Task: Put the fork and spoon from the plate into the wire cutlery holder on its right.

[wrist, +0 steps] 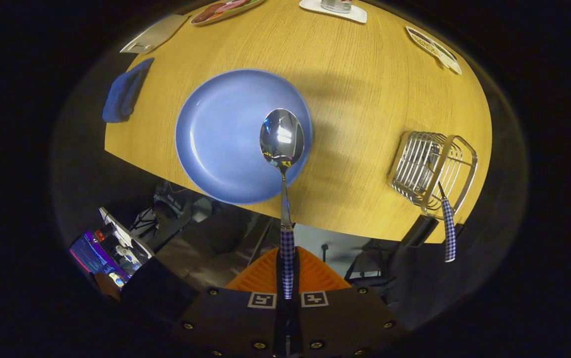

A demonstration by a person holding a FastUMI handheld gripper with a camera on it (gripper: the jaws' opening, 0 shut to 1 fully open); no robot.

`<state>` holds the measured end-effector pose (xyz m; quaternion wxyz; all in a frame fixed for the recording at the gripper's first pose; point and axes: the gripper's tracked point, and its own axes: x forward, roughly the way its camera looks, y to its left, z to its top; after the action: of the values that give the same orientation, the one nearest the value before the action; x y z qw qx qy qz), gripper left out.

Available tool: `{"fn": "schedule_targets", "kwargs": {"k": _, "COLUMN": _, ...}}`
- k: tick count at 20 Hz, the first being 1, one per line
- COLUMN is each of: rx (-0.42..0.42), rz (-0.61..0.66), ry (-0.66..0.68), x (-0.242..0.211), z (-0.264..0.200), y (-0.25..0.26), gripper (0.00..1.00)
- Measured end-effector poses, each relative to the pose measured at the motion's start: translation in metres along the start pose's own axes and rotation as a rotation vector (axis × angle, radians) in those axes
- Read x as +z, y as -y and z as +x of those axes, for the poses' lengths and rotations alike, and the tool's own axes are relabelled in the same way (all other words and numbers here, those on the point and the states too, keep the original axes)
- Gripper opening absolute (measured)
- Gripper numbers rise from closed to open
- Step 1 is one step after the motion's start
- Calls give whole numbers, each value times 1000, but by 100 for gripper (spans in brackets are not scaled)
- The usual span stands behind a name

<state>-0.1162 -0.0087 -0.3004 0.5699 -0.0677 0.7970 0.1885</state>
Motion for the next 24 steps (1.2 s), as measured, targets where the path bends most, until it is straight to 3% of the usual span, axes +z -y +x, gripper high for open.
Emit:
{"fn": "schedule_targets", "kwargs": {"k": 11, "rx": 34, "rz": 91, "ry": -62, "x": -50, "z": -22, "y": 55, "gripper": 3}}
{"fn": "schedule_targets", "kwargs": {"k": 24, "rx": 114, "rz": 236, "ry": -98, "x": -52, "z": -44, "y": 110, "gripper": 4}}
